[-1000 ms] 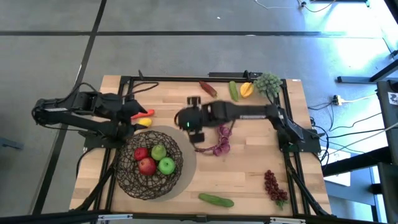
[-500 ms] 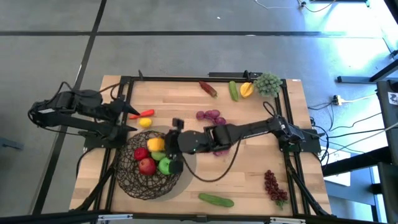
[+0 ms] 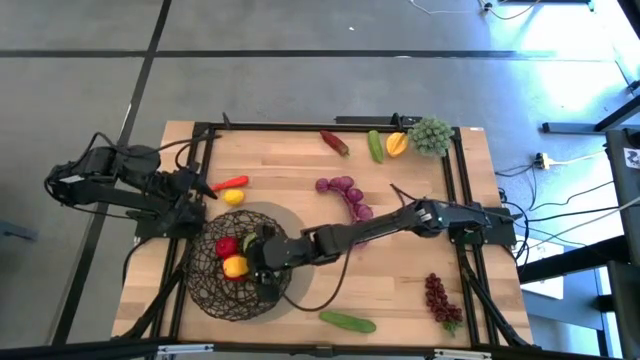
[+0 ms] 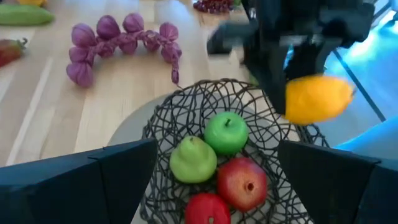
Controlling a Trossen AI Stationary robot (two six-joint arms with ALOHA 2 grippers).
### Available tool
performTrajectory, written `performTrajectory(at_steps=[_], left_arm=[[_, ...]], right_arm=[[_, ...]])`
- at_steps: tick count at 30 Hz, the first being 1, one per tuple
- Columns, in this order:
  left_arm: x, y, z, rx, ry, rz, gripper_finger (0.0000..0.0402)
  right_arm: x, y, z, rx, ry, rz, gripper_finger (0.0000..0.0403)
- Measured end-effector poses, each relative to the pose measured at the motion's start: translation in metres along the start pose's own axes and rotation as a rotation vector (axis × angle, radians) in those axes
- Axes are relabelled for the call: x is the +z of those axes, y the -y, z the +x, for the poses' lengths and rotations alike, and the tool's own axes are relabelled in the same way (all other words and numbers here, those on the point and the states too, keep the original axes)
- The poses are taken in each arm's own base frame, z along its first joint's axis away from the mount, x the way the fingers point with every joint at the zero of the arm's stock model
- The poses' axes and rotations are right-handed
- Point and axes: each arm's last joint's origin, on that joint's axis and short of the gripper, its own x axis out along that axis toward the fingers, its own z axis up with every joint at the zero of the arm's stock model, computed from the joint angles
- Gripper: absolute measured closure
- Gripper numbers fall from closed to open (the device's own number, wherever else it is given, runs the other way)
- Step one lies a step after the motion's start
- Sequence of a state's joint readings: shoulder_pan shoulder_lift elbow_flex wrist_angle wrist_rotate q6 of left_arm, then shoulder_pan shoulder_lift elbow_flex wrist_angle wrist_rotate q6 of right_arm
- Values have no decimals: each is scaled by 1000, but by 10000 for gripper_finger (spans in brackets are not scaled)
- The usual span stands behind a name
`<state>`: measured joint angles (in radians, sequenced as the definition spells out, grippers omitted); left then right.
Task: Build produce basket
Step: Put the top yellow lemon into the black wire basket
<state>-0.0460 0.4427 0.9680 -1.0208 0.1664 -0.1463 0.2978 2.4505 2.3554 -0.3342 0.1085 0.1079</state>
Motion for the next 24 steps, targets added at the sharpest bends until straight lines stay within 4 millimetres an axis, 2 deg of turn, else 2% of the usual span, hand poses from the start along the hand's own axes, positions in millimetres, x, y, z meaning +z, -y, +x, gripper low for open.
performTrajectory(at_steps=[8,15,18,24], left_arm=[[0,0,0,0,0,32,78],[0,0,0,0,0,33,78],[0,0,0,0,-1,37,78],[0,0,1,8,-3,52,78]], right_arm=[[-39,-8,30,82,-97,65,238],[-69,-15,41,154,-253,99,238],[-78,-13,43,145,-301,100,238],[-84,-7,46,162,-325,93,238]])
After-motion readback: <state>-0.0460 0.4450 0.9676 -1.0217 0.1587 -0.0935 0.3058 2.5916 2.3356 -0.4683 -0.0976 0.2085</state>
